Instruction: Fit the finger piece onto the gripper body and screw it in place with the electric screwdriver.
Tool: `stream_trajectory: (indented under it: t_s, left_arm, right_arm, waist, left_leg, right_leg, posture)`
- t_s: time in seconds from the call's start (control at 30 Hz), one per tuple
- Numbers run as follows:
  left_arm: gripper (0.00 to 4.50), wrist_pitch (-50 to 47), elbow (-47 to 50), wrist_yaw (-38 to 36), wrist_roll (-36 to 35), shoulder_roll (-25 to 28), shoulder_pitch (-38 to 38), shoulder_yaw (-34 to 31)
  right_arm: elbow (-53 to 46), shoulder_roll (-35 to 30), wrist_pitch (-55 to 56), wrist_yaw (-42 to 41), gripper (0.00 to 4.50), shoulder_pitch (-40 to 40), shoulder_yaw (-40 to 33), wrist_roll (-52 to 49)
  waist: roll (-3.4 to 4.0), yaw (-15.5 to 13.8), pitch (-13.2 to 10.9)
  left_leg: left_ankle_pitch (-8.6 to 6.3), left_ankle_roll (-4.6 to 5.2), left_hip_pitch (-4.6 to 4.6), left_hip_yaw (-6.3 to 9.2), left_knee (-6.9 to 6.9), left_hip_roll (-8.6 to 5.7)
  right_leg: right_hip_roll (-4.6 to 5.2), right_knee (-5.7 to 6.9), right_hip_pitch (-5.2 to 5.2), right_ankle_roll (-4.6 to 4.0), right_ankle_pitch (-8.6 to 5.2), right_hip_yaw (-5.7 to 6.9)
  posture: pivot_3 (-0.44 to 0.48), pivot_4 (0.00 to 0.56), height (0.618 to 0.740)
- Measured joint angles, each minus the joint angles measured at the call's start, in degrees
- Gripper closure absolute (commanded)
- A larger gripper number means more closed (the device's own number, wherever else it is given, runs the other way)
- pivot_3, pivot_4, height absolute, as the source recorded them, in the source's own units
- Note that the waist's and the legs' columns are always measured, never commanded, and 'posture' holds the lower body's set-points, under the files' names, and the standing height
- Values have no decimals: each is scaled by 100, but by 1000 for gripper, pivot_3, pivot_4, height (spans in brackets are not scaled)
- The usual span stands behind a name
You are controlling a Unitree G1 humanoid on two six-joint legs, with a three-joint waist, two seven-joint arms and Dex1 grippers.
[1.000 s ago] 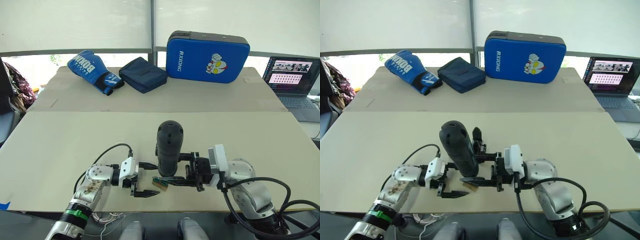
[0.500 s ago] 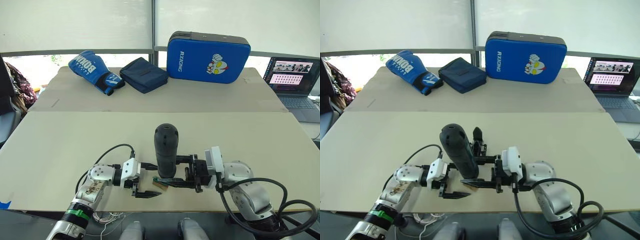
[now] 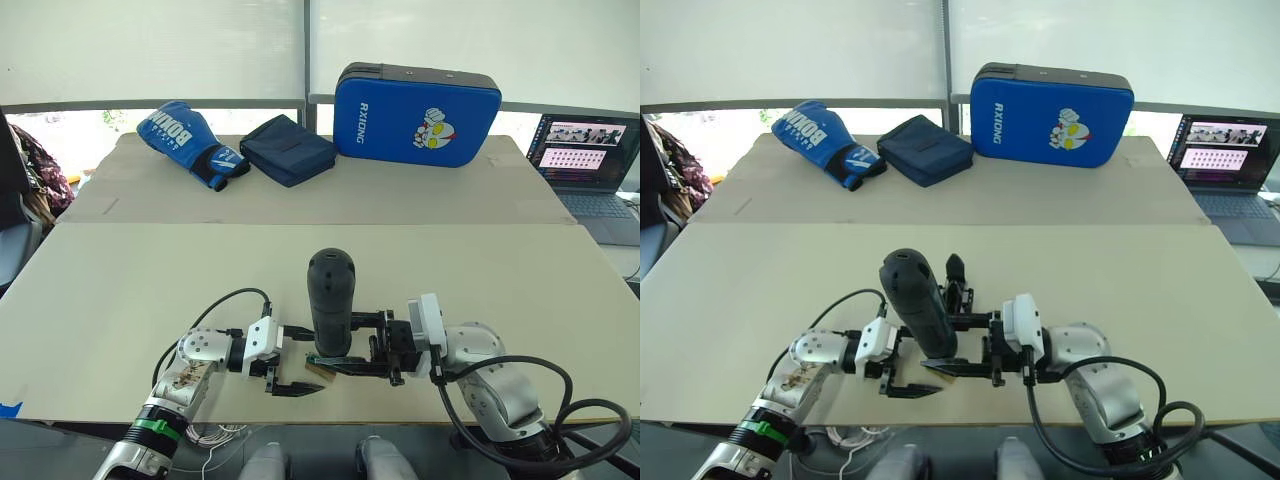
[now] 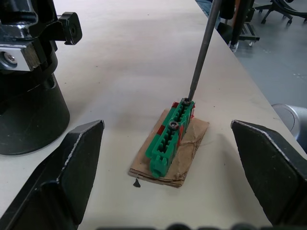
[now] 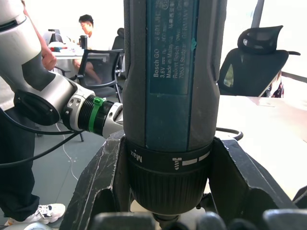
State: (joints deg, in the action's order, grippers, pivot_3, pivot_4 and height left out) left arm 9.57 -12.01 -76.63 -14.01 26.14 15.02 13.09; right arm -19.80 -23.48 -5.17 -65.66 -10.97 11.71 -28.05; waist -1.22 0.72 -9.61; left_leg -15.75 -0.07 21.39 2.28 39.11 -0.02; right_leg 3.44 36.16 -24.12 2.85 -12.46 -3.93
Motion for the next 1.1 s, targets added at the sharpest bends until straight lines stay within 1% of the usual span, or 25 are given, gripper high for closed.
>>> stream_trajectory:
  t_s: [1.1]
  left_arm:
    - [0,15,-10,62,4,-2,-12,21]
  right_arm:
    - [81,40,2,-4,2611,-66,48,34]
  waist:
    - [1,-2,3]
  left_leg:
    - [0,0,-5,0,0,0]
  right_leg:
    - [0,0,5,0,0,0]
  posture:
    - [0,150,740]
